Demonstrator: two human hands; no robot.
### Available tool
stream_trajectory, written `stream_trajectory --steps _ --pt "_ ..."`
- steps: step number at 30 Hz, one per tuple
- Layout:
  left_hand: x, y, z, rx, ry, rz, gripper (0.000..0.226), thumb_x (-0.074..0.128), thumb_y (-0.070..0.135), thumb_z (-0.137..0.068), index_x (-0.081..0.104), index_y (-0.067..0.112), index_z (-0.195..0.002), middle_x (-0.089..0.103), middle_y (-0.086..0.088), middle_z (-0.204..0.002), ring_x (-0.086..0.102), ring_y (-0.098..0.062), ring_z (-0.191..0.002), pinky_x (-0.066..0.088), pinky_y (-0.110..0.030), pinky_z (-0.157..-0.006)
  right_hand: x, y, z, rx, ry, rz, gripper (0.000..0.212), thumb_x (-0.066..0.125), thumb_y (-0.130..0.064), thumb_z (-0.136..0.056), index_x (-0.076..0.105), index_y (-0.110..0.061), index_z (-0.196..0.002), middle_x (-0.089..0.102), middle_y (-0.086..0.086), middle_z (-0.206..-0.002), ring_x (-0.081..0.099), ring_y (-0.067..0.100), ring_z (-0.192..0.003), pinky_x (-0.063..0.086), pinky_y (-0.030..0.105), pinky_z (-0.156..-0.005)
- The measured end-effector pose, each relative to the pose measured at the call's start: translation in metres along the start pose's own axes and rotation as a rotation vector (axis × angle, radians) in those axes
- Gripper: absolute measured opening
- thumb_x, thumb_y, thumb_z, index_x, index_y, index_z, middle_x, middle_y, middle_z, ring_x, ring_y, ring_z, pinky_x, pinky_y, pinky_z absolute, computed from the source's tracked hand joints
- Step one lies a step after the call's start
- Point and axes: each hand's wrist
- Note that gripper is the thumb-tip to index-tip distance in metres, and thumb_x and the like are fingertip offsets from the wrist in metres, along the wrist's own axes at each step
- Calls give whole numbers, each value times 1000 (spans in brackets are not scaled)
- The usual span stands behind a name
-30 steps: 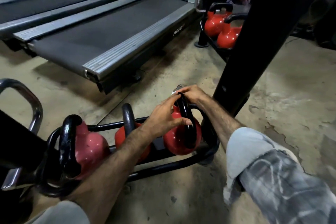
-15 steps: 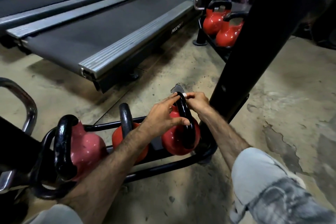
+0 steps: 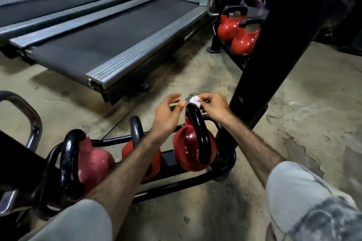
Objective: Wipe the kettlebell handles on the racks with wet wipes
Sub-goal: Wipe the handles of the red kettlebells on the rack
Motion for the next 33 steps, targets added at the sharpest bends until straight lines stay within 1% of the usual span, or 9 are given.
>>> stream_trajectory --steps 3,6,9,12,15,19,24,29,33 --pt "9 5 -19 13 -106 14 29 67 23 -88 67 17 -116 70 -2 -114 65 -8 -102 53 -26 -92 -9 -15 7 -160 17 36 11 72 -18 -86 73 -23 -96 69 -11 -76 62 -1 -71 43 2 -62" --pt "12 7 -28 -7 -71 6 19 75 13 -80 73 12 -99 74 -3 -93 69 -8 -86 53 -14 -79 -9 -18 10 -184 -6 35 22 72 -15 -85 65 -22 -105 71 -8 -87 66 -2 -78 52 9 -71" --pt "11 -5 -37 -43 56 -68 15 80 16 -74 75 14 -89 74 -1 -83 69 -14 -81 55 -26 -80 -14 -17 21 -119 -17 -31 40 71 -15 -86 59 -24 -122 70 -9 -109 66 0 -94 56 24 -88" --pt "14 -14 -38 -115 69 -100 15 76 19 -80 76 8 -91 74 -7 -87 71 -20 -85 57 -34 -81 -20 -18 41 -55 -125 67 38 74 -31 -83 65 -27 -120 69 -15 -110 66 -1 -93 52 18 -86" --pt "19 -17 -39 -104 22 -199 14 71 20 -85 75 8 -92 74 -9 -88 70 -21 -87 55 -33 -80 -22 -19 49 -24 -112 75 38 77 -38 -79 69 -27 -115 71 -15 -104 67 -1 -88 50 16 -85" --pt "16 -6 -40 63 -37 -275 20 68 14 -85 72 16 -105 71 1 -84 64 -9 -82 49 -23 -80 -22 -21 47 18 -107 63 39 81 -39 -76 70 -29 -112 71 -14 -94 68 -3 -80 50 13 -78" --pt "17 3 -42 167 -38 -245 14 67 8 -86 76 13 -95 74 3 -92 63 1 -83 44 -3 -72 -21 -20 45 31 -109 85 36 80 -39 -76 71 -31 -111 72 -12 -96 69 -3 -77 46 9 -67" --pt "30 -16 -50 -29 -119 -447 11 65 8 -84 73 6 -77 64 -3 -69 56 -12 -68 40 -25 -63 -19 -18 40 83 -95 54 34 83 -39 -73 71 -33 -104 73 -9 -96 71 3 -76 55 20 -76" --pt "29 -20 -46 -153 -46 -169 12 65 4 -81 73 12 -83 66 -1 -73 61 -13 -71 51 -25 -68 -19 -15 40 93 -90 24 33 83 -39 -71 72 -33 -102 73 -11 -93 72 4 -73 58 27 -81"
Point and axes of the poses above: each hand's wrist, its own z-axis away from the middle knuckle, its own x-axis out of the palm, y = z × x
